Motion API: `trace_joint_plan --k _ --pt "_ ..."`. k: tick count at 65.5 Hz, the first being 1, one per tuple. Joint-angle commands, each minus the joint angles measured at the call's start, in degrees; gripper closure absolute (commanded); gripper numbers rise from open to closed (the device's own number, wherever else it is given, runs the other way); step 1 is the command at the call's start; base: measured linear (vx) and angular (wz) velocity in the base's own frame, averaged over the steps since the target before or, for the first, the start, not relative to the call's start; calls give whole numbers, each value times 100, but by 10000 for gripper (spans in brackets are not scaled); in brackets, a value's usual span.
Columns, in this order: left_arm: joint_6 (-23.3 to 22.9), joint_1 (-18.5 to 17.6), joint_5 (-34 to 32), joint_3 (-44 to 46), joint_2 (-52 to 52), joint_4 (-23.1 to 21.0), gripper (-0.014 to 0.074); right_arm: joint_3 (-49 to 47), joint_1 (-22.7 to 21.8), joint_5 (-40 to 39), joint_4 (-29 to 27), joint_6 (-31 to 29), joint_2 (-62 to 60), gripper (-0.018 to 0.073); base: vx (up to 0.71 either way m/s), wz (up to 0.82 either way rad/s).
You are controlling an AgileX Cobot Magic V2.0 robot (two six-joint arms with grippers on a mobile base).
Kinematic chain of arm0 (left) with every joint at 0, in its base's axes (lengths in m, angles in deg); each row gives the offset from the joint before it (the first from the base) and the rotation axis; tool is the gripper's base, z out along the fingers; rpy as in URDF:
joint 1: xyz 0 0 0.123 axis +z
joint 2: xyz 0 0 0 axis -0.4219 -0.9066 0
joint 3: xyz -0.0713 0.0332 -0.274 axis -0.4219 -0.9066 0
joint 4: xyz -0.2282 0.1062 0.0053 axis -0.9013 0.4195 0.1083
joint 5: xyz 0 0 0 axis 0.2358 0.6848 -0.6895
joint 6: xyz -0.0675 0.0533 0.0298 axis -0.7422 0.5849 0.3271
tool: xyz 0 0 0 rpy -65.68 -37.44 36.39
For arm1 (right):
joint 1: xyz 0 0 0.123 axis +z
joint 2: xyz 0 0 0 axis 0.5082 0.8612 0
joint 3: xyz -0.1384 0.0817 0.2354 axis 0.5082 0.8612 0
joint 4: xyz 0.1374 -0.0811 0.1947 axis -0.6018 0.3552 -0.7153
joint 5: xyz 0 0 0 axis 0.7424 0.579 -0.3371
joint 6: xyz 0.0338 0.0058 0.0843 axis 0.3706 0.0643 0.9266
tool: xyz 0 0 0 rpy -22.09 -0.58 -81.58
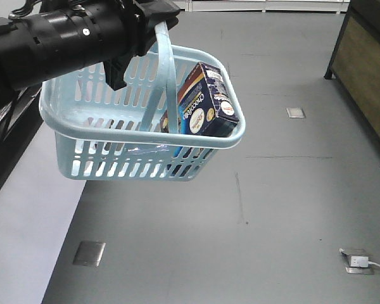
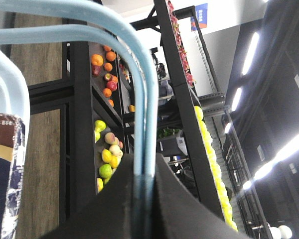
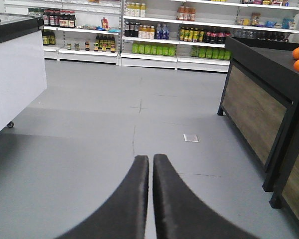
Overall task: Left arm holds basket, right arm returns cookies
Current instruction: 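Lift the basket with the left gripper and swing it in front of the robot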
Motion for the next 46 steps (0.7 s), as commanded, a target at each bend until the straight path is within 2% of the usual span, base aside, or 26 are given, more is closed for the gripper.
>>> trace_joint_plan --k 1,16,27,37,46 --pt "132 -141 56 219 256 -458 601 100 -40 -432 18 -31 -72 565 0 0" --pt "183 -353 43 219 256 -458 601 100 -40 -432 18 -31 -72 565 0 0" --pt "201 -353 -4 182 319 -458 601 100 -40 -432 18 -31 -72 565 0 0" --pt "201 -347 -379 -275 585 -458 601 100 -40 -432 18 -31 -72 565 0 0" --pt "201 -347 -382 -615 712 -458 601 100 -40 -432 18 -31 -72 565 0 0"
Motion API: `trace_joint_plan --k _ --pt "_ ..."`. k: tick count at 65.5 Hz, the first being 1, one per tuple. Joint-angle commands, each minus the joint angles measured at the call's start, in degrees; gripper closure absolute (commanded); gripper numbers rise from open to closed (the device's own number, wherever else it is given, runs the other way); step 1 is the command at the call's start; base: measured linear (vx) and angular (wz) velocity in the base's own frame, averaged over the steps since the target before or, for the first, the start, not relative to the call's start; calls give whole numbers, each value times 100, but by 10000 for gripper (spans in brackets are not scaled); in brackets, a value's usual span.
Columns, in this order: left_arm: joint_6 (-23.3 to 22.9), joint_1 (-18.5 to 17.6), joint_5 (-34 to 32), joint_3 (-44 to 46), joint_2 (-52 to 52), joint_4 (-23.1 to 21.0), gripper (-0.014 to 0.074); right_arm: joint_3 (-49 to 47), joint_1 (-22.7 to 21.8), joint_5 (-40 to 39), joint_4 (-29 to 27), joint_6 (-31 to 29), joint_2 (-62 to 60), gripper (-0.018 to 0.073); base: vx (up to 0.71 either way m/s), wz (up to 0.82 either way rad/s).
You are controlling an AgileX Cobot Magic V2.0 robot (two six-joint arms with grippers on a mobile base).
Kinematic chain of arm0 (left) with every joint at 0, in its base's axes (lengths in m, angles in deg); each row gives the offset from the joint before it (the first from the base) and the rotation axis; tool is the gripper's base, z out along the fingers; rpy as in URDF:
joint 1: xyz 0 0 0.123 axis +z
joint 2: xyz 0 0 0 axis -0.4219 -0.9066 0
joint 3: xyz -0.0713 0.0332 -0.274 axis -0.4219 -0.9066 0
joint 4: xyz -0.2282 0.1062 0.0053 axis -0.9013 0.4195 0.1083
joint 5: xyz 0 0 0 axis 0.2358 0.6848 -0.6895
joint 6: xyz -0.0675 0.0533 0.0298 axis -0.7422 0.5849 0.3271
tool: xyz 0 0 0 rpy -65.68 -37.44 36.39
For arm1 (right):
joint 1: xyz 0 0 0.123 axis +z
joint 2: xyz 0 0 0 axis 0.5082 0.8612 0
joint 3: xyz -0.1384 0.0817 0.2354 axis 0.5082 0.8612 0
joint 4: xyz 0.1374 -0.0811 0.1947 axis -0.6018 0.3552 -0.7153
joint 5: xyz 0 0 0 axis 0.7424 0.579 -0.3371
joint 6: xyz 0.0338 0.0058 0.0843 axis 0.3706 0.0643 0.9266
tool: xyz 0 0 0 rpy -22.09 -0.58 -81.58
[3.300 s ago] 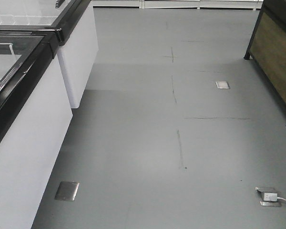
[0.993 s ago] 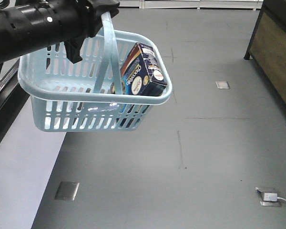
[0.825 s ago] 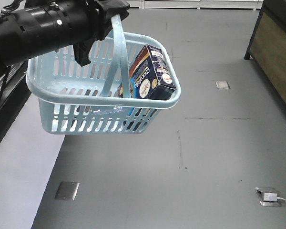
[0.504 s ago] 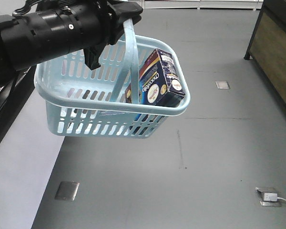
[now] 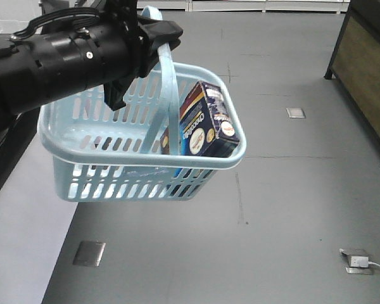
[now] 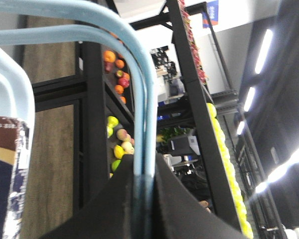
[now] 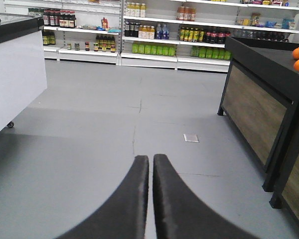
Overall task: Left arm holds basket, right arm returns cookies
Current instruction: 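Lift the basket with the left gripper and swing it in front of the robot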
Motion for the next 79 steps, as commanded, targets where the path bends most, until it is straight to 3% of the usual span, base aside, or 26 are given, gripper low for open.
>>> trace_joint_plan --k 1,15,41,58,79 --pt "65 -27 95 5 351 -388 601 100 -40 -432 18 -31 -72 565 0 0" --pt "258 -32 554 -82 357 -385 601 100 -40 -432 18 -31 -72 565 0 0" --pt "95 -57 356 -533 905 -390 601 100 -40 -424 18 -31 -72 565 0 0" --pt "13 -781 121 -849 1148 -390 601 100 -40 -424 18 -31 -72 565 0 0" --pt "-3 -1597 -641 -999 1148 -390 601 100 -40 -424 18 -31 -72 565 0 0"
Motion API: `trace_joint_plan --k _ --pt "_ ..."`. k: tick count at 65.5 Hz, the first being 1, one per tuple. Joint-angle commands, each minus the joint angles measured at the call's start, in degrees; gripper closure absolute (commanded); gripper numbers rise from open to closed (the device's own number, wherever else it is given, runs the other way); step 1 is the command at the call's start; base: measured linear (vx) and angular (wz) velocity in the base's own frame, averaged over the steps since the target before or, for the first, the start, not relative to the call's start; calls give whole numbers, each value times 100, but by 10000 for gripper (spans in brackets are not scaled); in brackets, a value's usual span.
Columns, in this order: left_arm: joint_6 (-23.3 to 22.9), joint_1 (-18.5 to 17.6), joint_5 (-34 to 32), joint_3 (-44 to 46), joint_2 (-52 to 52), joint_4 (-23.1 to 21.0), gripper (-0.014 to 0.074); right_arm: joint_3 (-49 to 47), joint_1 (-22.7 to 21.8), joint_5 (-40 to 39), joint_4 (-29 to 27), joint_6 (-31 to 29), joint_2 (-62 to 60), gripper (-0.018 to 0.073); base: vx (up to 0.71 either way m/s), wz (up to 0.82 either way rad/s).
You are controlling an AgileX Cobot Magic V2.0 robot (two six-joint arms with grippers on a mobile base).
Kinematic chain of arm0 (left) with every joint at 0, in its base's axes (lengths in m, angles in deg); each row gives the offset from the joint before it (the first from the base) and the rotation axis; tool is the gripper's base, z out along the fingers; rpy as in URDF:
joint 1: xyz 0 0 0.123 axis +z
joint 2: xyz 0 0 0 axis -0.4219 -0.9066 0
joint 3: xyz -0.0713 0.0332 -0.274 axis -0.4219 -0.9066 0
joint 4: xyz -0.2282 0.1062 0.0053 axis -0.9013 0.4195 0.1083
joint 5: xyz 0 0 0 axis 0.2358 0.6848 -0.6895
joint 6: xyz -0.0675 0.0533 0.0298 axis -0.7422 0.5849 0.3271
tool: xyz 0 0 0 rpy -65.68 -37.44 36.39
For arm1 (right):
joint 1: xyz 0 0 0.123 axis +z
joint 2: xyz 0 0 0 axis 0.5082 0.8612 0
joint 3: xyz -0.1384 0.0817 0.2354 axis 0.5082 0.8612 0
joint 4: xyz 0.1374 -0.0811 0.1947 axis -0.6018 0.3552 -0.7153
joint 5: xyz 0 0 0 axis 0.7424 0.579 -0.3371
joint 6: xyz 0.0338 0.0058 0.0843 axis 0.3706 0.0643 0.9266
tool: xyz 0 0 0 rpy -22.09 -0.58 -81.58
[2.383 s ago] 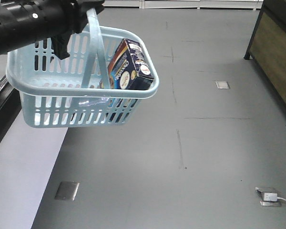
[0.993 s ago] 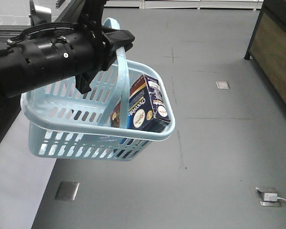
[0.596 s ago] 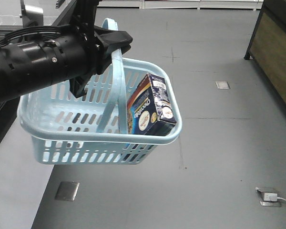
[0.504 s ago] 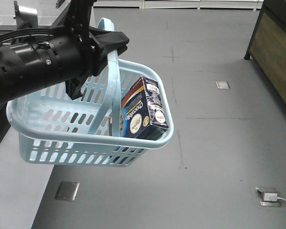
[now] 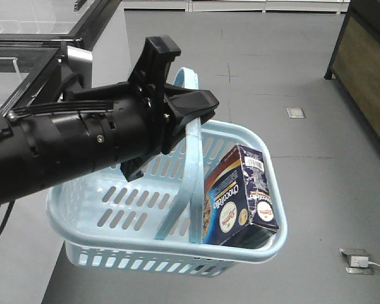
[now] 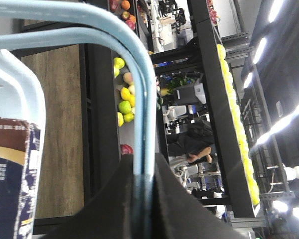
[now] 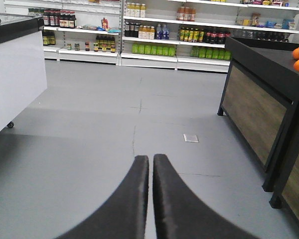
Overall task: Left arm holds basket, right arm returns cookies
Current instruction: 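Lift the basket with the left gripper and swing it in front of the robot, then hold the basket steady in front with the left gripper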
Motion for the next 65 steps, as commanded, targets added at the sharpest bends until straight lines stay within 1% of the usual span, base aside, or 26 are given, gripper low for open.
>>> trace_joint_plan --k 1,10,21,36,65 --pt "13 -211 -210 179 244 -319 601 100 -40 -424 18 -31 -72 565 0 0" --pt "18 -461 -446 172 244 -319 601 100 -40 -424 18 -31 -72 565 0 0" --pt "38 -674 -709 140 249 -308 601 100 -40 -424 18 -31 -72 565 0 0" --pt "-27 -675 -675 -133 255 -313 601 100 -40 -424 18 -31 -72 565 0 0" --pt "-35 -675 -632 -133 255 -313 601 100 -40 -424 18 -31 -72 565 0 0"
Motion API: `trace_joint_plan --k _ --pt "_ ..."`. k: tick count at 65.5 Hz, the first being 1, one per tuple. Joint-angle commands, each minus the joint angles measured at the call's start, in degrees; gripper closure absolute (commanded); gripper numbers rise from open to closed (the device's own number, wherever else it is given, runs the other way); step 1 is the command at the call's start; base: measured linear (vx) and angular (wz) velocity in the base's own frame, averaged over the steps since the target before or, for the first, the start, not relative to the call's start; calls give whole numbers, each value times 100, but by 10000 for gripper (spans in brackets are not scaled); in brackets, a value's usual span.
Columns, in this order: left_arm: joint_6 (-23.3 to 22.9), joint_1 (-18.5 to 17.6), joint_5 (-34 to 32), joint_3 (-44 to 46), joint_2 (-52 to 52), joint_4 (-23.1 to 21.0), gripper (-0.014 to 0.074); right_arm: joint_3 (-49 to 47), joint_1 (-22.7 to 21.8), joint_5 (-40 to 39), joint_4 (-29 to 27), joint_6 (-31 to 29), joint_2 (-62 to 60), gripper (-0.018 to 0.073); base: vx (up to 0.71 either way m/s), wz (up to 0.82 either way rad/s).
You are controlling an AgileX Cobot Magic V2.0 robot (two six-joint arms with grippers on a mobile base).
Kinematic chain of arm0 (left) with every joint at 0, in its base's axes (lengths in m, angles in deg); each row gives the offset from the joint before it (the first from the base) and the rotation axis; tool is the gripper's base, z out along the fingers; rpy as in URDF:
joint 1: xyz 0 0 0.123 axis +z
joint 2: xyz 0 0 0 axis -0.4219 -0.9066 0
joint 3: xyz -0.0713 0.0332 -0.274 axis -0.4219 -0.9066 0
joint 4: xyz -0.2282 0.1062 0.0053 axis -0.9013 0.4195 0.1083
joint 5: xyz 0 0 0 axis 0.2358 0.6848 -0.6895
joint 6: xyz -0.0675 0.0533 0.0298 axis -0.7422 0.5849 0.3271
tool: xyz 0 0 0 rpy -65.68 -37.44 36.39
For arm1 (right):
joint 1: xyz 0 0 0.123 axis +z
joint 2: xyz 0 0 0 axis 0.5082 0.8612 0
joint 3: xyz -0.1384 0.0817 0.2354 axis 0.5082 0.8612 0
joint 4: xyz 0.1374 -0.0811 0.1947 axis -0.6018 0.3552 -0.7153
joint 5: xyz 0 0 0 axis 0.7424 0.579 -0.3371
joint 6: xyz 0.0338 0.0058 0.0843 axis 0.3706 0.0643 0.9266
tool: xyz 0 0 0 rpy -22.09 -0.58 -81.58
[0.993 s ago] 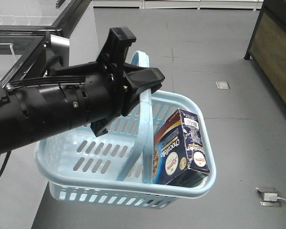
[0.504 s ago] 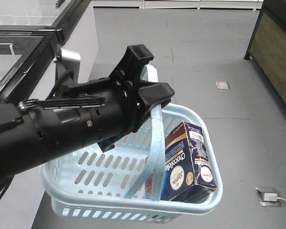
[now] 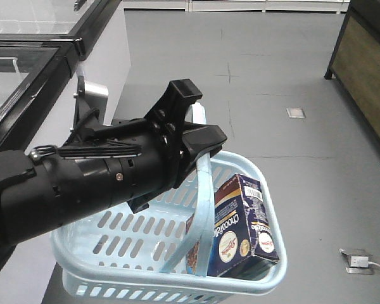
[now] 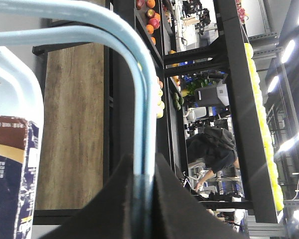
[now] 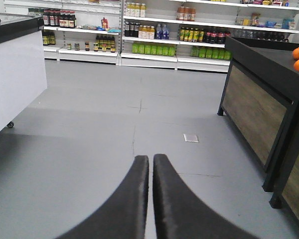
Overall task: Left arm holds basket, right arm returns cookies
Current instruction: 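Hold the basket steady in front with the left gripper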
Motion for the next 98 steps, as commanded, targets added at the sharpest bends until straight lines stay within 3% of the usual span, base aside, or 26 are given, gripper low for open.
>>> trace_joint_plan --k 1,98 --pt "-3 -37 128 208 244 -204 601 100 -40 -424 18 -31 -72 565 0 0" --pt "-96 -37 143 208 221 -193 599 100 -40 -418 18 -31 -72 565 0 0"
